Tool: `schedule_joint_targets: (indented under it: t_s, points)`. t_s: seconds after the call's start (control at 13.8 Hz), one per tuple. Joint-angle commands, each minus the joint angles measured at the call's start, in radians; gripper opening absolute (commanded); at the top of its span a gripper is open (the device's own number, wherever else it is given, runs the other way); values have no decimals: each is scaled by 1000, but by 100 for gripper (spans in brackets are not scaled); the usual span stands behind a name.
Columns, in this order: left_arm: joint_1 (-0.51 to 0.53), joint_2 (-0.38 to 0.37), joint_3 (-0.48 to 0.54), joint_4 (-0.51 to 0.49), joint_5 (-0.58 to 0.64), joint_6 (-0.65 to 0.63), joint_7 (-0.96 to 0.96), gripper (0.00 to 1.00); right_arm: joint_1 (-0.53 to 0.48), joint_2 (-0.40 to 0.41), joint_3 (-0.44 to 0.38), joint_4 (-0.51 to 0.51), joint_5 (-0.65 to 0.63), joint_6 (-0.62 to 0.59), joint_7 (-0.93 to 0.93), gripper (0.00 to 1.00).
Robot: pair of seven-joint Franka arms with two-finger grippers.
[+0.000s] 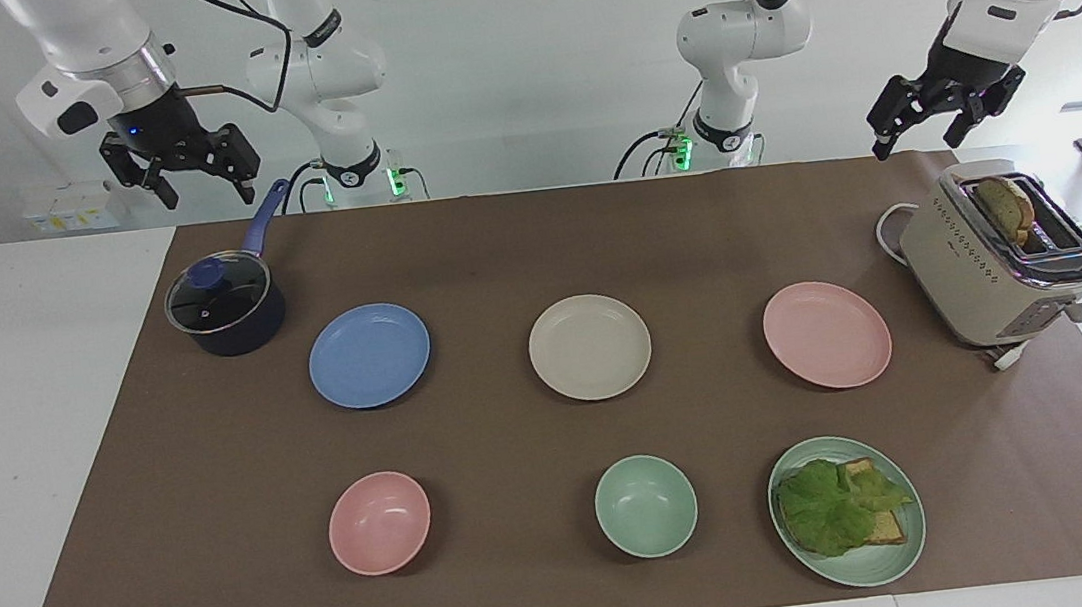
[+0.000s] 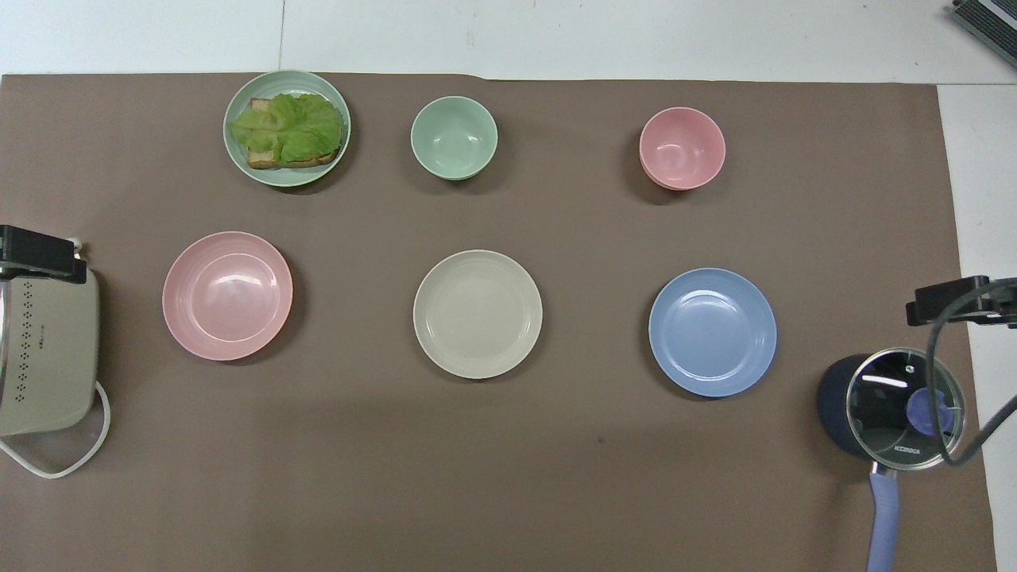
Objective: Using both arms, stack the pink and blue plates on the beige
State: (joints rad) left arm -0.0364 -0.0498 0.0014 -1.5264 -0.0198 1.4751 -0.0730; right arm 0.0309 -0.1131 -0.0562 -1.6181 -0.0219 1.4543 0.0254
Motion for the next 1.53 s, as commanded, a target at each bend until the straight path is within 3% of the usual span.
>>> schedule_joint_targets:
  t_s: [0.0, 0.29, 0.73, 1.02, 1.24, 1.45]
  points:
    - [-7, -22, 2, -24, 18, -24, 1, 100, -17, -28, 7, -31, 8, -2, -32, 100]
    - [9, -33, 3, -121, 17, 13, 4, 100, -17, -28, 7, -31, 7, 0, -32, 100]
    - [91, -28, 3, -397, 17, 338, 16, 100, -17, -28, 7, -31, 7, 0, -32, 100]
    - [105, 56, 3, -507, 15, 542, 24, 100, -17, -33, 6, -34, 7, 0, -32, 100]
    - [127, 162, 3, -518, 17, 640, 21, 100, -17, -33, 7, -36, 7, 0, -32, 100]
    - [138, 189, 3, -592, 15, 730, 3, 100, -19, -33, 7, -36, 7, 0, -32, 100]
